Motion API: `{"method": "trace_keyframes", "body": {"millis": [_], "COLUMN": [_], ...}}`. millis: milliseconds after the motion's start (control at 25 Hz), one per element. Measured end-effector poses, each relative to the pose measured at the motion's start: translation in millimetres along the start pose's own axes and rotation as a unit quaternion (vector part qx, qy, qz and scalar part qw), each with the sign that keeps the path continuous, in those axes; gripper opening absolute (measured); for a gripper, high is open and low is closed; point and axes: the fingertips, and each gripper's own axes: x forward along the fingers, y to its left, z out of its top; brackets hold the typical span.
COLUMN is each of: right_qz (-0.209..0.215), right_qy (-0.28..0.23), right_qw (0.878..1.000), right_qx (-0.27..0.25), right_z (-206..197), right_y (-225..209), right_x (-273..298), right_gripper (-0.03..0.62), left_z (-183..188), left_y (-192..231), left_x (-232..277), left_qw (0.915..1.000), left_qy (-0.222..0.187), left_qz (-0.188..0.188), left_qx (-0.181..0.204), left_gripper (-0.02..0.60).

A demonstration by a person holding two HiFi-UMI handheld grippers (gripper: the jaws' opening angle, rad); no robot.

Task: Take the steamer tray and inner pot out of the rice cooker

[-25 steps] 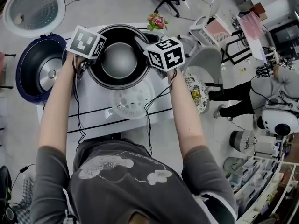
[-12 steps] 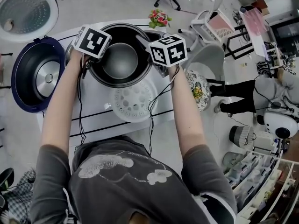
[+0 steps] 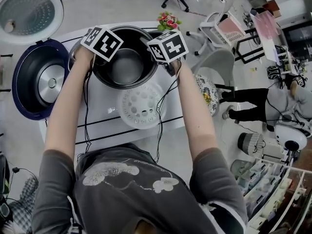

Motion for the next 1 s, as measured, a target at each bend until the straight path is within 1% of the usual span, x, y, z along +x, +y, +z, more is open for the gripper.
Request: {"method": "trace_keyframes", "body": {"millis": [160, 280, 400, 440, 480, 560, 760, 1000], "right_qz": [0.004, 0.0, -0.003, -0.005, -0.01, -0.016, -0.011, -0.012], "right_qy": [0.007, 0.026, 0.045, 0.051, 0.056, 0.057, 0.062, 0.081], "right_qw": [1.0, 1.0, 0.999, 0.999, 0.998, 0.997, 0.997, 0.994], "right_qx": [0.003, -0.005, -0.015, -0.002, 0.019, 0.049, 0.053, 0.076], "right_z": [3, 4, 4, 3, 3, 2, 3, -14], "right_y": [-2, -4, -4, -5, -6, -9, -10, -11], "right_x": [9, 18, 25, 28, 31, 35, 44, 56], "right_gripper": [0.1, 0.101, 0.103, 0.096, 0.066, 0.066, 0.066, 0.069], "left_z": [-1, -3, -2, 0, 2, 5, 3, -1], "left_y": [5, 9, 15, 17, 19, 22, 27, 24], "left_x": [8, 17, 18, 17, 16, 16, 27, 45], "left_qw": [0.9999, 0.9994, 0.9995, 0.9997, 0.9998, 0.9999, 0.9997, 0.9983], "left_qy": [0.012, 0.022, 0.022, 0.019, 0.015, 0.011, 0.025, 0.043], "left_qz": [0.005, 0.01, 0.014, 0.015, 0.014, 0.01, -0.007, 0.001], "left_qx": [0.011, 0.024, 0.015, 0.01, 0.007, 0.007, 0.003, 0.038], "left_gripper": [0.101, 0.11, 0.104, 0.095, 0.081, 0.077, 0.077, 0.092]}}
